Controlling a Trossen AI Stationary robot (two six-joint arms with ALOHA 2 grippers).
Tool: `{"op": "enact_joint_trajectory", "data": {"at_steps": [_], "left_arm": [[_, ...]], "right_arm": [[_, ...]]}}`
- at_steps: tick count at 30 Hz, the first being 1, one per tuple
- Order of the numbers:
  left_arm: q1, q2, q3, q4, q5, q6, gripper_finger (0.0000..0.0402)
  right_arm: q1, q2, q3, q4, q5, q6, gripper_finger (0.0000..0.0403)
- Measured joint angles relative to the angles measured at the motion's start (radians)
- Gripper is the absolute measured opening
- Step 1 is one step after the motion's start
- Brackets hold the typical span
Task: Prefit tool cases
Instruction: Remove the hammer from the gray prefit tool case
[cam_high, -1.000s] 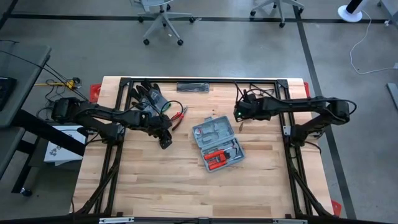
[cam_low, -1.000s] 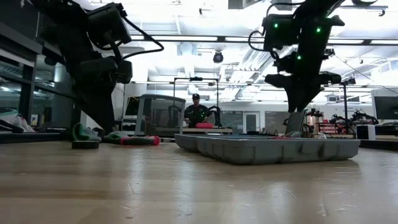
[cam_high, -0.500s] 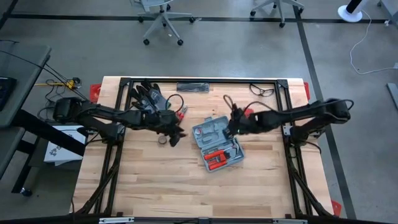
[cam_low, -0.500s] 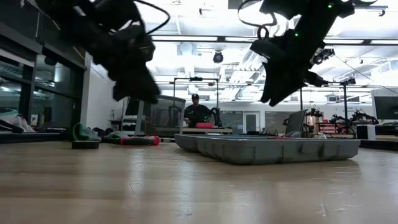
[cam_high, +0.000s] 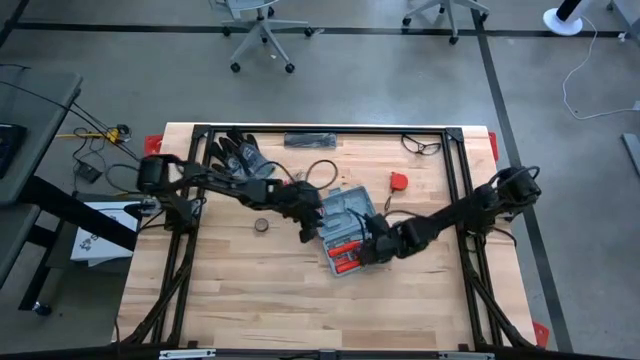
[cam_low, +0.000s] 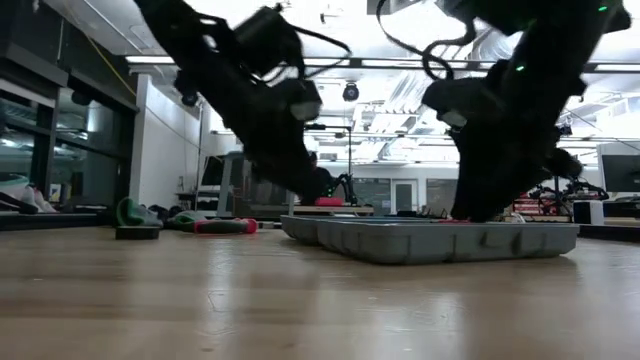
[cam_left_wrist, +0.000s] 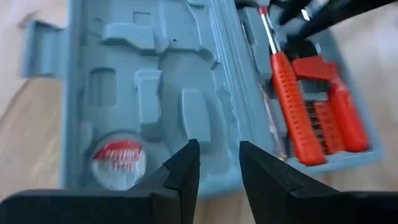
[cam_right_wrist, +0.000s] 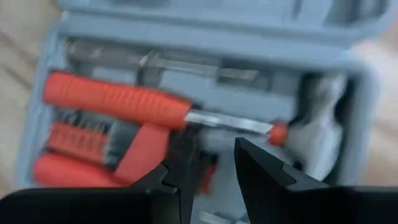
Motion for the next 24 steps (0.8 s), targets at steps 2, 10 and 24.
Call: {"op": "enact_joint_trajectory", "data": {"at_steps": [2,10,24], "left_arm": [[0.004,0.043,0.036,-0.027,-0.004,0.045,0.0101],[0.083,0.108,0.100,-0.283,-0.060,0.165,0.0090],[0.186,-0.062,0.092,-0.382,0.010,0.205,0.0069]], "right_arm": [[0.023,0.001,0.000,0.005,0.005,0.041,0.0103],[0.045,0.020,0.001,0.007,0.018,0.083,0.0103],[-0.007,0.032,0.000,0.131,0.064,-0.005,0.0103]]}}
